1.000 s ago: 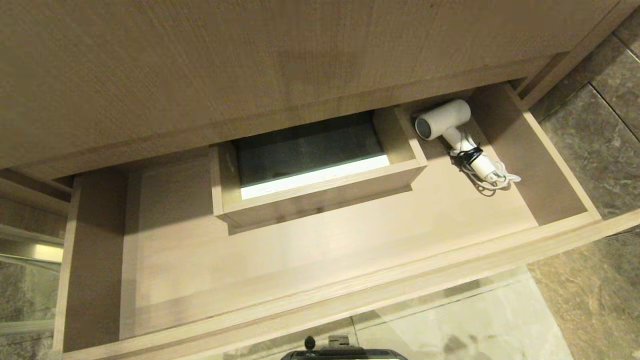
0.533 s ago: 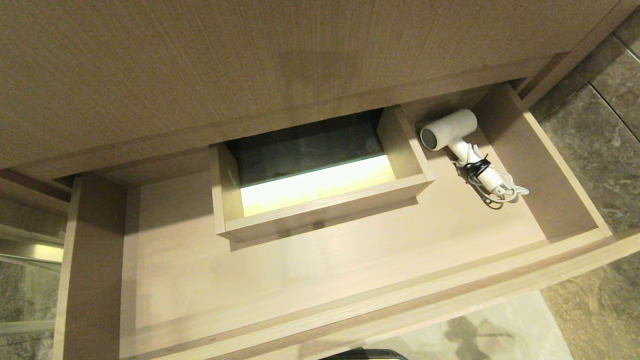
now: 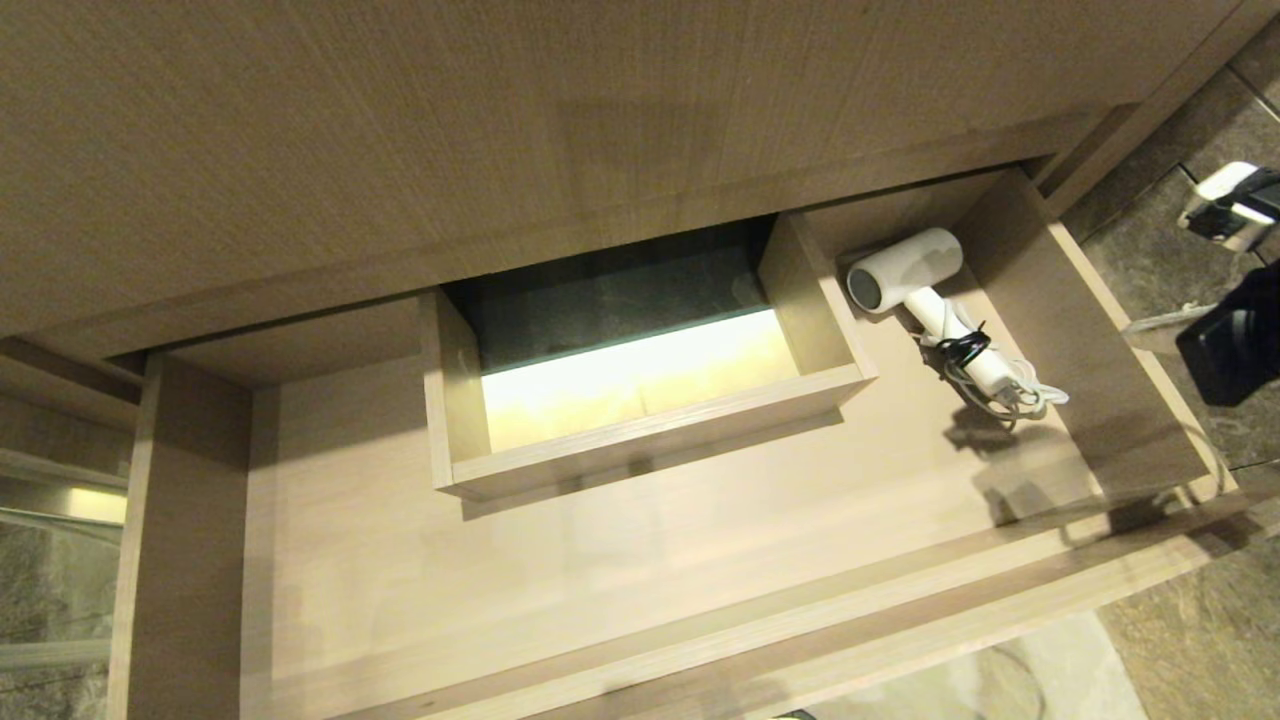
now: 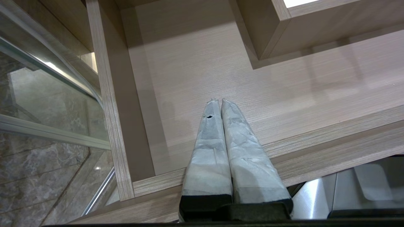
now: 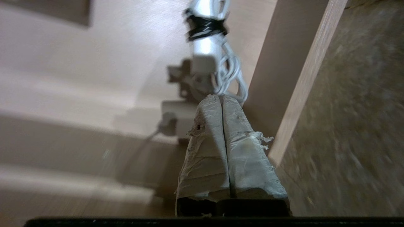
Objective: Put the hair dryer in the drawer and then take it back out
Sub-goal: Pull open the drawer, then take the hairdryer out
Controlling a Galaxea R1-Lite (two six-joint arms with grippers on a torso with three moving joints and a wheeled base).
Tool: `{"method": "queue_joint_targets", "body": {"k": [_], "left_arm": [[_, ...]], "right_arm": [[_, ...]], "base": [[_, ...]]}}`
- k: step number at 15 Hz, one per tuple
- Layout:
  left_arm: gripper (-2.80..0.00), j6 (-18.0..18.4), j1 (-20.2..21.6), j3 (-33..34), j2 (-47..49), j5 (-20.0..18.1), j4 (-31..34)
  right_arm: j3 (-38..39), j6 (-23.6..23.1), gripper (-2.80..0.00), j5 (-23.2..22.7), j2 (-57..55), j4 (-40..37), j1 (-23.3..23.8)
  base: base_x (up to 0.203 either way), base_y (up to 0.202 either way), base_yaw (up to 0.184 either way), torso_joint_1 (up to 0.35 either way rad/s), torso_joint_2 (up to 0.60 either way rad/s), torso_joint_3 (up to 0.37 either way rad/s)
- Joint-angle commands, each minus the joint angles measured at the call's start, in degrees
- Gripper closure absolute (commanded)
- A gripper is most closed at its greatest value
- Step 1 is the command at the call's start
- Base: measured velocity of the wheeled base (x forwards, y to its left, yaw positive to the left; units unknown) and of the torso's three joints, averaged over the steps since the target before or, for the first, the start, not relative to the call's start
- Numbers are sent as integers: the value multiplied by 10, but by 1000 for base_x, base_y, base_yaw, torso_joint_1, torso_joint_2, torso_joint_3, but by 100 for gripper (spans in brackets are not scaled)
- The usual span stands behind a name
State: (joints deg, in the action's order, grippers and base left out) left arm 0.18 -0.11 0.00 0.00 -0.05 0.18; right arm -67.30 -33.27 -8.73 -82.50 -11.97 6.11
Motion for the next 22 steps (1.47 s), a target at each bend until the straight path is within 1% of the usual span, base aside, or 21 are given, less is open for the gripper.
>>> {"method": "queue_joint_targets", "body": {"k": [1,3,5,6,7,8,12,15,22], "left_arm": [[0,0,0,0,0,0,0],[0,0,0,1,0,0,0],[0,0,0,1,0,0,0],[0,0,0,1,0,0,0],[0,0,0,0,0,0,0],[0,0,0,1,0,0,0],[0,0,-1,0,0,0,0],[0,0,0,1,0,0,0],[0,0,0,0,0,0,0]], "right_arm": [[-66,27,0,-2,-150,15,17],[-114,46,0,-3,-215,36,21],[-137,68,0,-5,-253,71,18],[-144,81,0,-16,-260,78,13],[-151,100,0,-45,-265,79,11],[-154,106,-280,-68,-266,80,10],[-160,104,-280,-71,-263,81,6],[-162,97,-280,-71,-282,110,5],[-220,94,-280,-71,-362,115,-8]], "base": [[0,0,0,0,0,0],[0,0,0,0,0,0],[0,0,0,0,0,0],[0,0,0,0,0,0],[0,0,0,0,0,0],[0,0,0,0,0,0],[0,0,0,0,0,0],[0,0,0,0,0,0],[0,0,0,0,0,0]]}}
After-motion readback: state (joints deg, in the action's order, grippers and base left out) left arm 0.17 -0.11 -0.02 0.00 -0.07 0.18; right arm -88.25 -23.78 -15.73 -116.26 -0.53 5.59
